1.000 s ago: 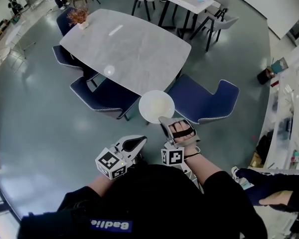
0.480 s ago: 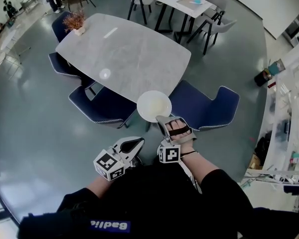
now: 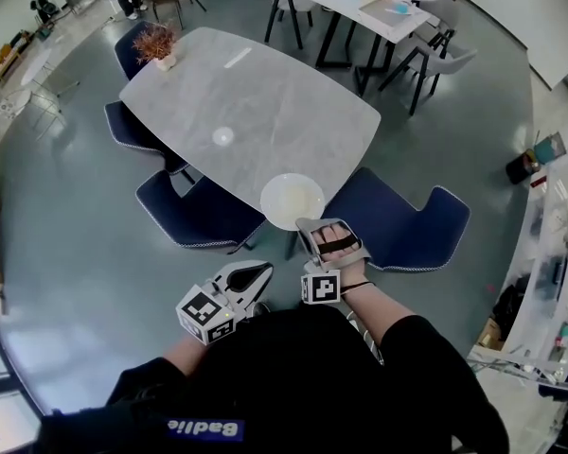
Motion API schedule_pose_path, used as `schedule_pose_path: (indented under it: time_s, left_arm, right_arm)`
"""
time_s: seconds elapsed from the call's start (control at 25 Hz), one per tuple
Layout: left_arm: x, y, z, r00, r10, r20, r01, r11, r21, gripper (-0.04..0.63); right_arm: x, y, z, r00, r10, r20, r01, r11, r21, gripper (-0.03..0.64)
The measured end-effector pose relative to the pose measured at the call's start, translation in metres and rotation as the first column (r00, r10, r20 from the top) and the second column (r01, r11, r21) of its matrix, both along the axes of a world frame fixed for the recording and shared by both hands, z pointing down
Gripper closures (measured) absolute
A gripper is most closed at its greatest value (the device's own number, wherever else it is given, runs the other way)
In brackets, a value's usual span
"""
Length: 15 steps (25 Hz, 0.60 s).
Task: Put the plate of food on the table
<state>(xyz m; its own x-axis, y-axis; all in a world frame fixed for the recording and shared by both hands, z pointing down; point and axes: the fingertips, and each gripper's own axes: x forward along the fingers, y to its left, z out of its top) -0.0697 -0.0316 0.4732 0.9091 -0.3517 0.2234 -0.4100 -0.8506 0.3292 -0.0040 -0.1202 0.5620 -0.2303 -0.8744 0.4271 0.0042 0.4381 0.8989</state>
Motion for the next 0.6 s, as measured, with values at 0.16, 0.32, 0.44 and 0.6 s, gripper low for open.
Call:
schedule_pose_path:
  time_s: [0.16,0.32,0.44,0.6]
  left_arm:
    - [0.02,-0.019,0.001,0.998,-0.051,0.025,0.052,0.999,-0.01,0.589]
    - [0.039,-0.037,0.001,0.994,-0.106,0.038,0.106,0.994,-0.012,0.589]
    - [0.052,-0.048,0.002,0.989,-0.139,0.04,0.139,0.99,-0.004,0.589]
    - [0.061,-0.05,0.006,0.987,-0.152,0.049,0.154,0.988,-0.023,0.589]
  right_arm:
    - [0.025,-0.023,0.011,1.0,-0.028,0.013,0.028,0.999,-0.019,0.6]
    - [0.045,-0.046,0.021,0.998,-0.06,0.019,0.06,0.998,-0.031,0.6]
    - [0.057,-0.063,0.029,0.996,-0.083,0.015,0.084,0.995,-0.045,0.6]
    - [0.062,-0.081,0.033,0.995,-0.093,0.029,0.094,0.995,-0.046,0.6]
